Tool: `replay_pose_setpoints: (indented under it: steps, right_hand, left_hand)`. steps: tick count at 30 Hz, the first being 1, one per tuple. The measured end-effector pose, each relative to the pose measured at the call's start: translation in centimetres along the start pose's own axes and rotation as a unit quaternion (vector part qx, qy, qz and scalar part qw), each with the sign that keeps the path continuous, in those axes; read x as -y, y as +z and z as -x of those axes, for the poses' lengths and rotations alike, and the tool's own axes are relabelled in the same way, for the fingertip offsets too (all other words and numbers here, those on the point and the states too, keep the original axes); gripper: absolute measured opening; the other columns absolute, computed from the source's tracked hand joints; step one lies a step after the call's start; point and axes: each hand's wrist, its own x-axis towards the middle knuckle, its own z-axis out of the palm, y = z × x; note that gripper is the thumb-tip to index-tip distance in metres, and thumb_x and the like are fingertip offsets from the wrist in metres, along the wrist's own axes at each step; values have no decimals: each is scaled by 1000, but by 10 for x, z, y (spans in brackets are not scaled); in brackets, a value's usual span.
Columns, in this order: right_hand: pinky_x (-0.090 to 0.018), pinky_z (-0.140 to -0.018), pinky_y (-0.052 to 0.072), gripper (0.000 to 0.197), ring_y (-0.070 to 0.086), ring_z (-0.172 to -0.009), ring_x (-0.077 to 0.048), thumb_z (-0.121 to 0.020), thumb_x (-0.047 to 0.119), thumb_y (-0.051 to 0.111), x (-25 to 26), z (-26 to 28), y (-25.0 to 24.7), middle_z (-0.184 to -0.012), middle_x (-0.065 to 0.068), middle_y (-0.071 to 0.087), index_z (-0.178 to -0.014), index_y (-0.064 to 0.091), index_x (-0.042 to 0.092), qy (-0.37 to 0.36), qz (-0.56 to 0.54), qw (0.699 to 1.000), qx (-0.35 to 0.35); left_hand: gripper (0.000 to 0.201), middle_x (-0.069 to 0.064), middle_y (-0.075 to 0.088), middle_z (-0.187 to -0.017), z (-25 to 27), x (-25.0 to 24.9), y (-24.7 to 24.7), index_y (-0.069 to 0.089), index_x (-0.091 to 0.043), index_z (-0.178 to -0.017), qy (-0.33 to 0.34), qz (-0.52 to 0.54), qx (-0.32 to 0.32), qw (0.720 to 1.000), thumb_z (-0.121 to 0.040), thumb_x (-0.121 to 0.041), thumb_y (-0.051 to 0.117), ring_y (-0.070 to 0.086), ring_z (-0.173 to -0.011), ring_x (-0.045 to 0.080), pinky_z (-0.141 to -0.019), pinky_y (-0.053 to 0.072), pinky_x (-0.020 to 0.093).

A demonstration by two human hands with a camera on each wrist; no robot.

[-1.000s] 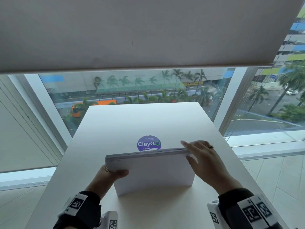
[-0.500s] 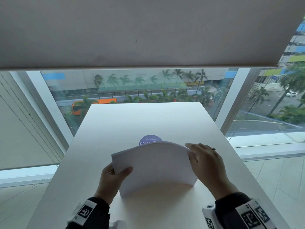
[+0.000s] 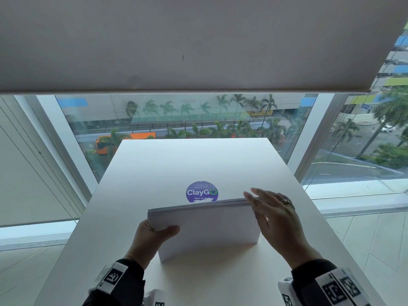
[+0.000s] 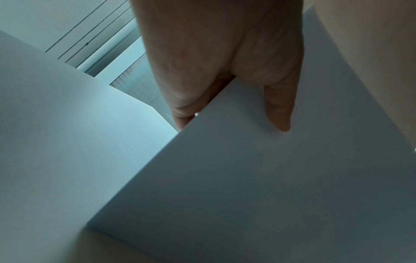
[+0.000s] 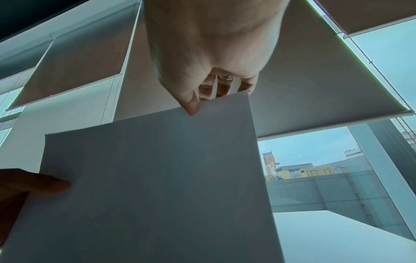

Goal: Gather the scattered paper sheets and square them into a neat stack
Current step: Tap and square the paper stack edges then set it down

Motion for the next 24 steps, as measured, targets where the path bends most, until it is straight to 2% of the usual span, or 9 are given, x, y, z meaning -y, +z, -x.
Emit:
replay_pose_setpoints:
  steps: [2,5,9,11,15,22,24]
  right_hand:
    - [-39,-92,37,34,70,-95,-20,-83,22,46,4,0,-1,-105,2,73,-106,71,26,4,12,1000,15]
    - [-43,-95,38,35,70,-95,-19,-83,23,46,8,-3,0,-105,4,73,-110,67,29,6,19,999,29]
    - [-44,-99,38,43,68,-103,-20,-80,18,48,18,-9,3,-114,2,70,-120,51,32,-34,20,997,66]
    - [-47,-98,40,50,63,-112,-20,-79,14,52,25,-12,4,-124,1,65,-126,47,31,-40,17,996,77]
    - [-40,-102,36,48,61,-116,-18,-82,22,41,39,-15,6,-129,4,62,-129,42,30,-60,27,993,103]
    - [-37,-101,29,51,58,-120,-15,-81,21,44,64,-21,16,-134,5,57,-132,45,22,-87,31,988,121]
    - [-41,-102,36,52,58,-120,-14,-80,22,44,68,-24,16,-135,5,56,-132,44,22,-105,37,985,128]
  left_hand:
    - [26,-1,76,-71,1,-2,2,74,-13,-74,3,3,1,1000,-48,-9,77,69,-67,9,-64,57,19]
    - [18,-1,75,-70,1,-3,5,77,-15,-66,-1,13,6,1000,-51,-6,74,69,-66,8,-63,57,18]
    - [21,-3,75,-67,2,-3,7,78,-21,-63,-5,28,14,1000,-52,-4,72,68,-63,5,-60,55,15]
    - [22,-3,75,-68,3,-3,6,78,-22,-64,-4,30,17,999,-49,-6,75,68,-64,6,-61,56,16]
    - [34,-2,75,-69,4,-3,3,78,-23,-67,-4,31,19,999,-34,-24,79,69,-65,6,-61,56,17]
    - [36,-2,76,-71,6,-6,2,78,-26,-70,-3,24,37,999,-34,-26,78,69,-67,7,-62,56,17]
    - [37,-2,76,-72,7,-7,2,78,-26,-71,-4,26,44,999,-35,-26,78,69,-68,7,-62,55,17]
